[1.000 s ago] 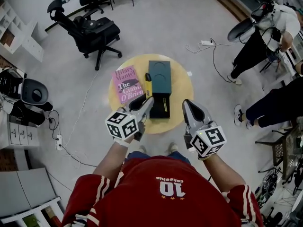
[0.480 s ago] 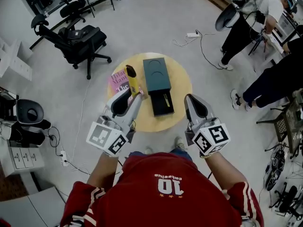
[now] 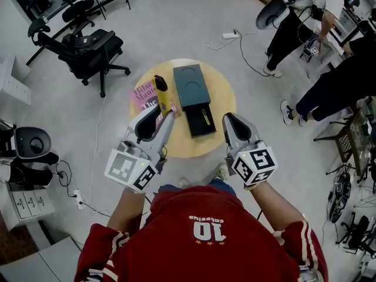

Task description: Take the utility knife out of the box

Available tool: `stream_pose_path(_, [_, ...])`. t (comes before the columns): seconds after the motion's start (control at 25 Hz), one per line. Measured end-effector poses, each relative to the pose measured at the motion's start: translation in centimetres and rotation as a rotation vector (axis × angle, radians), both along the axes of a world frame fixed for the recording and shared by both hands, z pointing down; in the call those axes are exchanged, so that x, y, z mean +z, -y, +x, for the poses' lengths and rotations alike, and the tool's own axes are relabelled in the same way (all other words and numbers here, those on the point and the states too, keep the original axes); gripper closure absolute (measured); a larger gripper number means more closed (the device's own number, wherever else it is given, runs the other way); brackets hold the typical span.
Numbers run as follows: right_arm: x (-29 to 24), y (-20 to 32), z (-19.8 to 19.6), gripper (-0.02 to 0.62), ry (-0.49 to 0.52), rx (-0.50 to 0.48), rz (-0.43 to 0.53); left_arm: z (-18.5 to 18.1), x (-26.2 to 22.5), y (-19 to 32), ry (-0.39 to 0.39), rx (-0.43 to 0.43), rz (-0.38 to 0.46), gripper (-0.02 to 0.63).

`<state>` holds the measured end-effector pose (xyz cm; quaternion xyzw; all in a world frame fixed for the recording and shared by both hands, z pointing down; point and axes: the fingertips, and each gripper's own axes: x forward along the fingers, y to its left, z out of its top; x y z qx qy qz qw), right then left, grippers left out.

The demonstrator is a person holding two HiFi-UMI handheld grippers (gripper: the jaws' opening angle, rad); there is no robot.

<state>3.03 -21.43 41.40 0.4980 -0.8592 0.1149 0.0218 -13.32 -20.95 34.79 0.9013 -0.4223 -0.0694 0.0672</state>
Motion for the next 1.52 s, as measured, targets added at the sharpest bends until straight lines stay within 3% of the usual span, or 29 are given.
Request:
stream_pose_path(0.2, [2.8,0.3,-1.4,0.547,-0.043,0.006,-0.054,-1.0,0.4,-0.4,-0.01,0.008,-0.009,0.479])
stream_pose_path(0.64, [14.5,2.9,-3.4,0.476,-0.139,0.022,-0.257,-3.3,1.6,-0.5,-0.031,-0.001,-0.033,0.479])
stream_pose_path(1.12, [27.4,8.4,-3.0,0.462,-0.262,0.062,-0.474,-3.5,2.9,1.7,-0.013,-0.042,-0.074,0.48])
stream_pose_path(1.52, [34.4,11.7,-2.8,0.46,-0.336,0.073,-0.635,-3.8,3.6,3.8,0.017,-0.073,-0.109,0.479])
